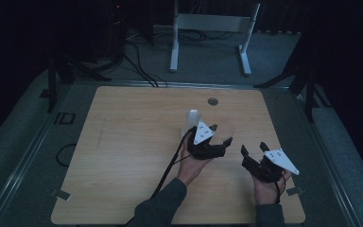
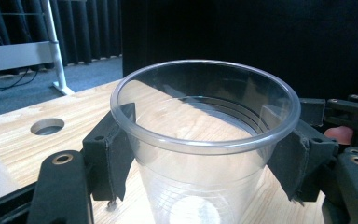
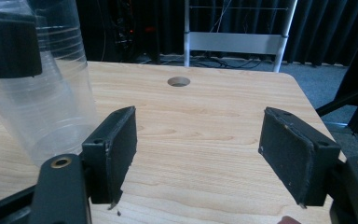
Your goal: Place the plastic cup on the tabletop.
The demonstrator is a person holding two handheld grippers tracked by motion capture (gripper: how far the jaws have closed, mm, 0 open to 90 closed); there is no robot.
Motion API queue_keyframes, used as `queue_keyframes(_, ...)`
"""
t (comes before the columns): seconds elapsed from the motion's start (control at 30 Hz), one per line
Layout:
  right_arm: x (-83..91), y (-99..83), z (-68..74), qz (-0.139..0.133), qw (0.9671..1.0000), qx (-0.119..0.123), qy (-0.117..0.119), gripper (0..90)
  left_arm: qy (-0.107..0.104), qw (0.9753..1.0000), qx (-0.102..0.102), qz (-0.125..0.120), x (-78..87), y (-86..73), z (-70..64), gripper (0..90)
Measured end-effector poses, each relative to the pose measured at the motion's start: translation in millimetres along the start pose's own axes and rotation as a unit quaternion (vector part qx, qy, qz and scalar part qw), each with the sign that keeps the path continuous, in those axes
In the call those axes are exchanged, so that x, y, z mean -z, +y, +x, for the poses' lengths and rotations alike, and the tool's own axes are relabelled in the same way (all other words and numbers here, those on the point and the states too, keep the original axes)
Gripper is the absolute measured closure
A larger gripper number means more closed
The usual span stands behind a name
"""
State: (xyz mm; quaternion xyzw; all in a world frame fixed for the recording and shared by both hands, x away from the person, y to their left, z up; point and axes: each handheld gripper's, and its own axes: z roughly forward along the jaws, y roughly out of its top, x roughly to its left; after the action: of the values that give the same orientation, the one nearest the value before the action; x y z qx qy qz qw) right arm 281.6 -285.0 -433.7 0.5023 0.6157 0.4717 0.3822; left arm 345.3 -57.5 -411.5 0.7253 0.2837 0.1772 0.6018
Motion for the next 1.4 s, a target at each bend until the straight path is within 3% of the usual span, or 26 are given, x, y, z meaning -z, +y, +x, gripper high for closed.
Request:
queue_keyframes(0.67, 0.6, -0.2, -0.7, 0.0, 1.0, 0.0, 0.0, 27.7, 0.003, 1.0, 0.004, -0.002, 0.1, -13.9, 3.5, 29.2)
queue_keyframes(1.4, 1.4, -0.4, -1.8, -0.002, 1.0, 0.001, -0.003, 27.9, 0.011, 0.9998, 0.004, 0.015, -6.0, -31.7, 4.2, 29.1)
